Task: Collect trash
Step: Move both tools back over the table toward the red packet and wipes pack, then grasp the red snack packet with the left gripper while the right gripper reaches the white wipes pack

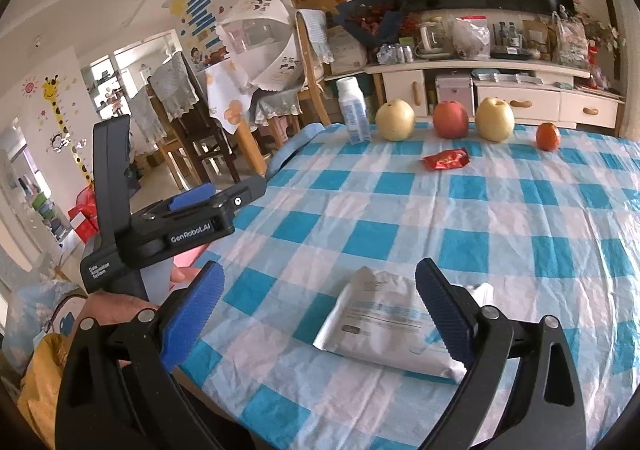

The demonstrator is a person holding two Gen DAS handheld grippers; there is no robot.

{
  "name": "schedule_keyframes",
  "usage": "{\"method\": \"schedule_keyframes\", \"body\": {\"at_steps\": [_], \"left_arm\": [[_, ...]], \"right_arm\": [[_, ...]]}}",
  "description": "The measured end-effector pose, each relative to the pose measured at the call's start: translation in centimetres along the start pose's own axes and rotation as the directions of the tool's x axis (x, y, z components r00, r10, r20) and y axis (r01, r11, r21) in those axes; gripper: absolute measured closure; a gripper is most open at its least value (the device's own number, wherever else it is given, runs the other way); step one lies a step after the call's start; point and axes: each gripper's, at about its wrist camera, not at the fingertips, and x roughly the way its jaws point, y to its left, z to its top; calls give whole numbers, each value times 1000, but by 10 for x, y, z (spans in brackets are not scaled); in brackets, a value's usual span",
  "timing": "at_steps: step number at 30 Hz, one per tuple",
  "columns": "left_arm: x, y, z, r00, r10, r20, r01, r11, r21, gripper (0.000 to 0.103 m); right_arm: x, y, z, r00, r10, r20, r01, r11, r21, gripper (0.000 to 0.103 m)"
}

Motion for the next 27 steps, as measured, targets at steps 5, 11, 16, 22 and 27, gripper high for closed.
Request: {"method": "schedule_keyframes", "body": {"at_steps": [5, 11, 16, 22, 27], "left_arm": [[6, -20, -6, 1000, -9, -27, 10, 999, 39, 7], [12, -38, -10, 999, -20, -49, 23, 998, 57, 7], [19, -48, -11, 996, -44, -76, 48, 997, 62, 7], [45, -66, 0, 987, -65, -144, 80, 991, 106, 7], [94, -90, 20, 966, -106, -236, 147, 975, 165, 7]], "right_arm": [[-6, -18, -1, 1000, 0, 0, 0, 1000, 23, 8], [-13, -44, -1, 1000, 1, -18, -1, 999, 38, 8], [-18, -75, -1, 999, -29, -19, 30, 995, 95, 8], [-22, -114, 5, 998, -57, -8, 58, 982, 182, 8], [-13, -131, 10, 997, -61, -42, 69, 975, 211, 8]]}}
